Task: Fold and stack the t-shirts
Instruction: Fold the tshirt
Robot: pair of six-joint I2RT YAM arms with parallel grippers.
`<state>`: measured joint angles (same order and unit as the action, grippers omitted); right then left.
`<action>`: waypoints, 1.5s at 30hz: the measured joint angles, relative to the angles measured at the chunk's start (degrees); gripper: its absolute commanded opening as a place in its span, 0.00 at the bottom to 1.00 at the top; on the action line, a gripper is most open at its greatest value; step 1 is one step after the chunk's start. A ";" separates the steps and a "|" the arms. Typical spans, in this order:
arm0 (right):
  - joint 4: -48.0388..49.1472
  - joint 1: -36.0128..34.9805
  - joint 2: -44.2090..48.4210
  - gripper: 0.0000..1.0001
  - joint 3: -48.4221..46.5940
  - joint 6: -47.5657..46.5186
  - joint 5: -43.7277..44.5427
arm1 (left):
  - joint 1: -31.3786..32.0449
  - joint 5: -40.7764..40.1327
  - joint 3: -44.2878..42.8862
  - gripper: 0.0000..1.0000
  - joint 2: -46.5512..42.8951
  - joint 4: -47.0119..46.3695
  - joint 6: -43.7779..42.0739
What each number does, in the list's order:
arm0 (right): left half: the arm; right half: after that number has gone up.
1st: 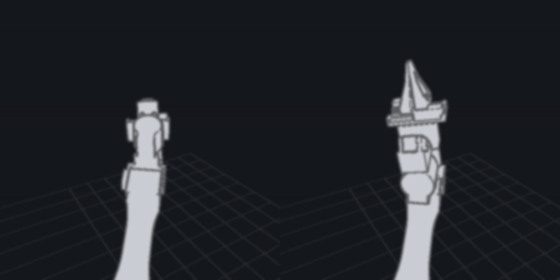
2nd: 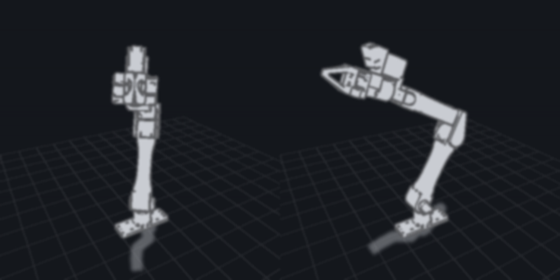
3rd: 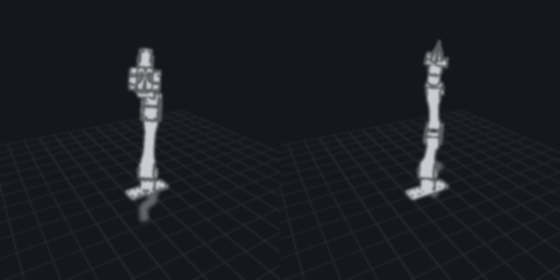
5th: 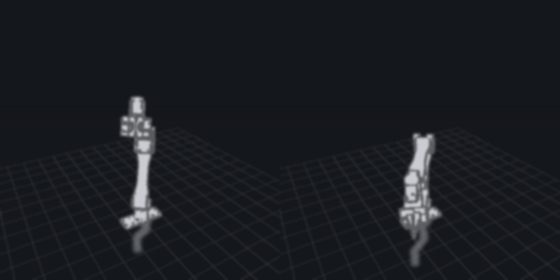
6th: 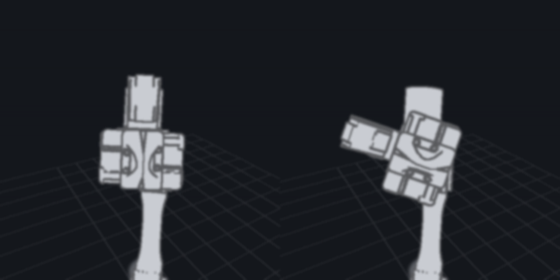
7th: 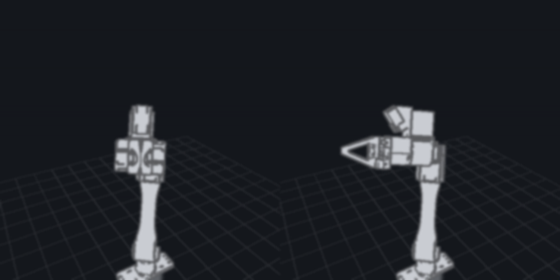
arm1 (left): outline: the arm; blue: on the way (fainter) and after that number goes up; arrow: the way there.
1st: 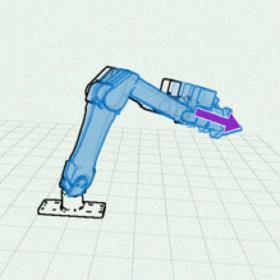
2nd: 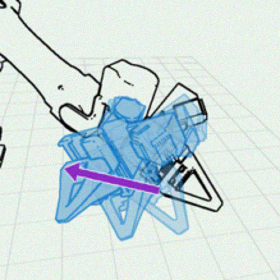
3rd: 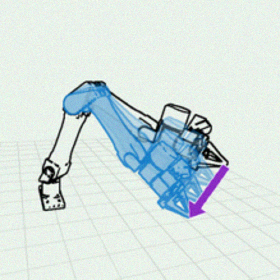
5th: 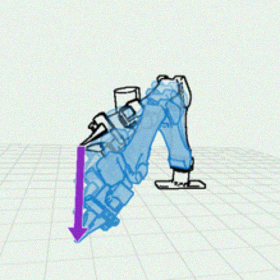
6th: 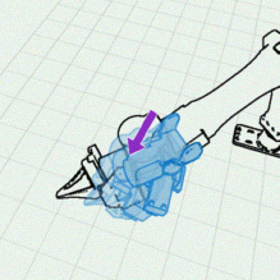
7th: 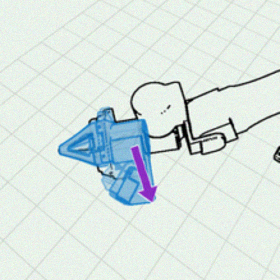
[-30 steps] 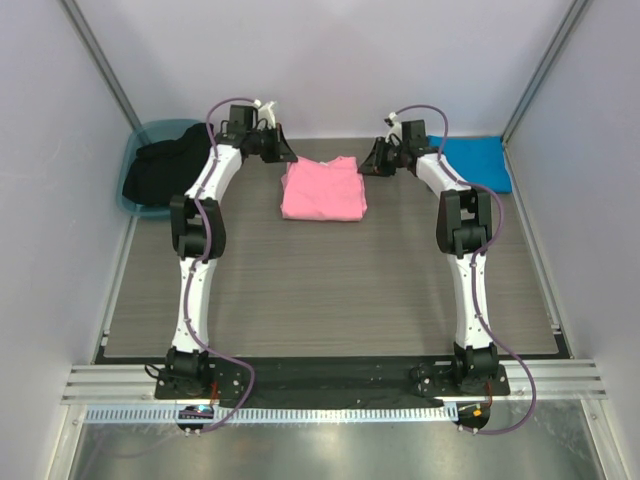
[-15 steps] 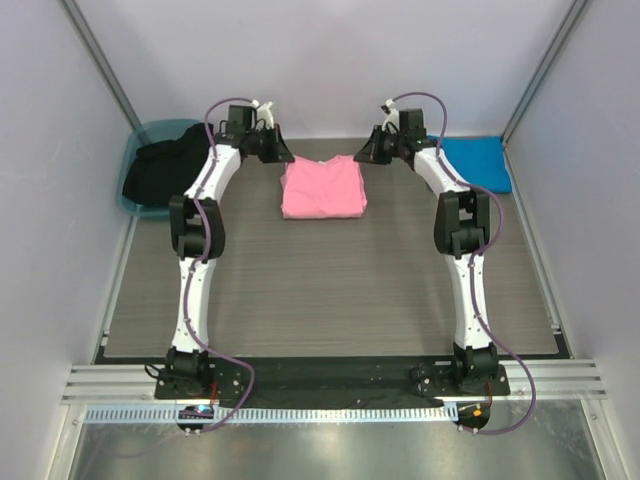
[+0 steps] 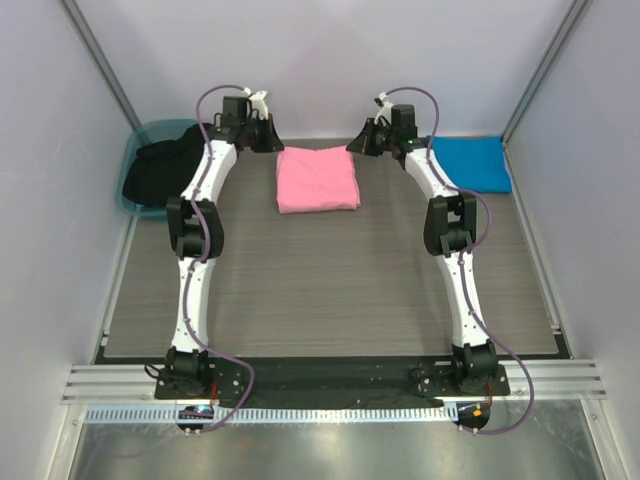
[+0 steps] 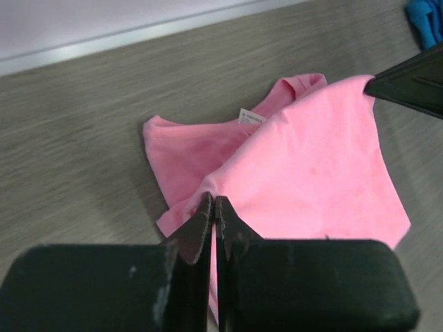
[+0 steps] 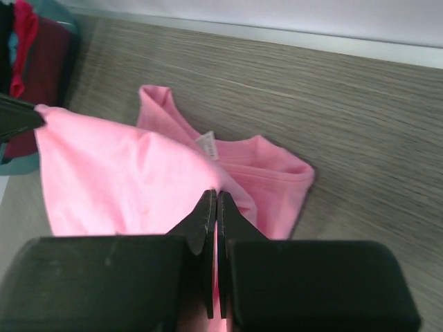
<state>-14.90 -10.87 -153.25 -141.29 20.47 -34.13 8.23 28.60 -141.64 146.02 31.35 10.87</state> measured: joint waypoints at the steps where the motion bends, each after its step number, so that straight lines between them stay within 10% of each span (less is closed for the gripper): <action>1: 0.28 0.00 -1.25 0.04 -1.09 0.24 0.48 | 0.00 -0.83 -0.35 0.04 0.35 -0.35 -0.17; 6: 0.72 0.00 -4.96 0.48 -2.80 0.79 2.99 | 0.24 -6.78 -0.98 0.41 2.43 -1.57 -1.18; 15: 1.46 1.68 -2.34 0.75 0.35 2.25 2.56 | 0.59 -16.20 -1.51 0.46 2.71 -1.42 -1.60; 26: 3.04 5.57 5.90 0.81 17.77 11.32 -12.72 | 1.97 12.11 14.49 0.14 -8.81 -4.11 8.92; 45: 4.17 3.54 4.48 0.81 21.33 16.04 -18.27 | 8.04 31.28 27.89 0.10 -5.40 -21.33 33.51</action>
<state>-10.72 -7.33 -148.77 -119.96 36.51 -52.40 16.27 59.88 -113.75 140.62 10.02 44.38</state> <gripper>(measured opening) 0.813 0.099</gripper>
